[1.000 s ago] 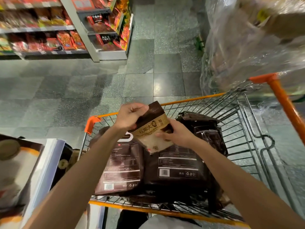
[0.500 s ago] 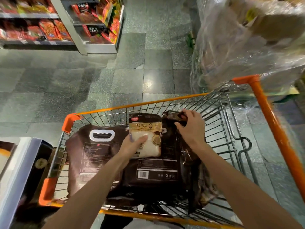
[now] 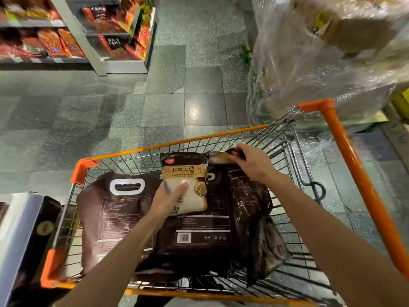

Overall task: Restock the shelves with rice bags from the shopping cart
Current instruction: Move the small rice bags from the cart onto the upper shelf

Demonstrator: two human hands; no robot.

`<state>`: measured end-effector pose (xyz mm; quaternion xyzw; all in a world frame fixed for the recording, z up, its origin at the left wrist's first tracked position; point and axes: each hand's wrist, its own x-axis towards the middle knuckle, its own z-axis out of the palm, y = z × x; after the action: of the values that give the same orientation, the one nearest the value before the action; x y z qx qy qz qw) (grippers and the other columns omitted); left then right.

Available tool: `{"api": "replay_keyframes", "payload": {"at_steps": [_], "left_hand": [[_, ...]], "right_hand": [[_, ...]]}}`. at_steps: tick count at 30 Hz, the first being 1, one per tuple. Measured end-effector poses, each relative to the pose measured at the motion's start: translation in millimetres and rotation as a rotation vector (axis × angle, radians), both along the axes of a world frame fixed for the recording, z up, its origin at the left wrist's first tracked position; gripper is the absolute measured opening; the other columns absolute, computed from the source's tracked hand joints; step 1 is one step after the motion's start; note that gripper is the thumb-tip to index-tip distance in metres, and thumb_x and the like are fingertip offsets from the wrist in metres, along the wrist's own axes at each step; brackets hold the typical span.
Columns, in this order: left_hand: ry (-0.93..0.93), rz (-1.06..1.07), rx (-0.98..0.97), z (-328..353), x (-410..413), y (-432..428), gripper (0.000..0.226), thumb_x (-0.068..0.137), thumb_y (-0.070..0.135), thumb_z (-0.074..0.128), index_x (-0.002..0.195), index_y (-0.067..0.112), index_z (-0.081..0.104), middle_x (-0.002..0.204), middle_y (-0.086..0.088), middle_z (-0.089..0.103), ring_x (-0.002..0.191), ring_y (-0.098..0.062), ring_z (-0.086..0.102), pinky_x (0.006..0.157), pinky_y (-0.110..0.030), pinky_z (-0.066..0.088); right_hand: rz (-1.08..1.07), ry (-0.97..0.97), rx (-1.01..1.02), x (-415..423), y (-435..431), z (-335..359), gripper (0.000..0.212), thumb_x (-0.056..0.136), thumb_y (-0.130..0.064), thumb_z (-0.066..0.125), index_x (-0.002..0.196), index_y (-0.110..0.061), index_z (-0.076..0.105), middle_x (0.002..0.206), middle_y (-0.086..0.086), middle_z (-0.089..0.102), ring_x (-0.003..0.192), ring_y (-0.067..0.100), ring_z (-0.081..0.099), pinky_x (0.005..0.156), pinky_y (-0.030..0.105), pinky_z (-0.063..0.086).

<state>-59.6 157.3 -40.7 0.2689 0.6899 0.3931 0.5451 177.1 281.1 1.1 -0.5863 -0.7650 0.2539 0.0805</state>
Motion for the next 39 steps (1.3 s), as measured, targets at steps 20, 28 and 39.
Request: {"api": "replay_keyframes", "payload": {"at_steps": [20,28,39], "left_hand": [[-0.019,-0.147,0.027,39,-37,-33,0.034,0.096,0.057,0.043,0.108,0.032,0.063,0.118,-0.004,0.07,0.103,-0.017,0.067,0.091,-0.034,0.053],[-0.206,-0.304,-0.03,23,-32,-57,0.058,0.078,0.058,0.07,0.118,0.017,0.064,0.102,0.005,0.073,0.093,-0.007,0.069,0.086,-0.02,0.054],[-0.286,-0.034,-0.057,14,3,-37,0.031,0.083,0.017,0.075,0.112,0.011,0.067,0.09,-0.006,0.076,0.071,-0.017,0.071,0.06,-0.026,0.058]], "right_hand": [[0.416,0.024,-0.391,-111,-43,82,0.025,0.087,-0.039,0.07,0.076,-0.019,0.061,0.071,-0.006,0.059,0.063,0.007,0.054,0.055,0.015,0.037],[0.257,0.054,-0.235,-128,-54,37,0.023,0.086,-0.037,0.071,0.093,-0.016,0.066,0.079,-0.005,0.058,0.084,0.016,0.054,0.057,0.024,0.032],[-0.52,0.46,-0.14,-8,-102,12,0.039,0.09,-0.032,0.068,0.123,-0.015,0.056,0.107,-0.006,0.063,0.103,0.013,0.06,0.094,0.031,0.049]]}}
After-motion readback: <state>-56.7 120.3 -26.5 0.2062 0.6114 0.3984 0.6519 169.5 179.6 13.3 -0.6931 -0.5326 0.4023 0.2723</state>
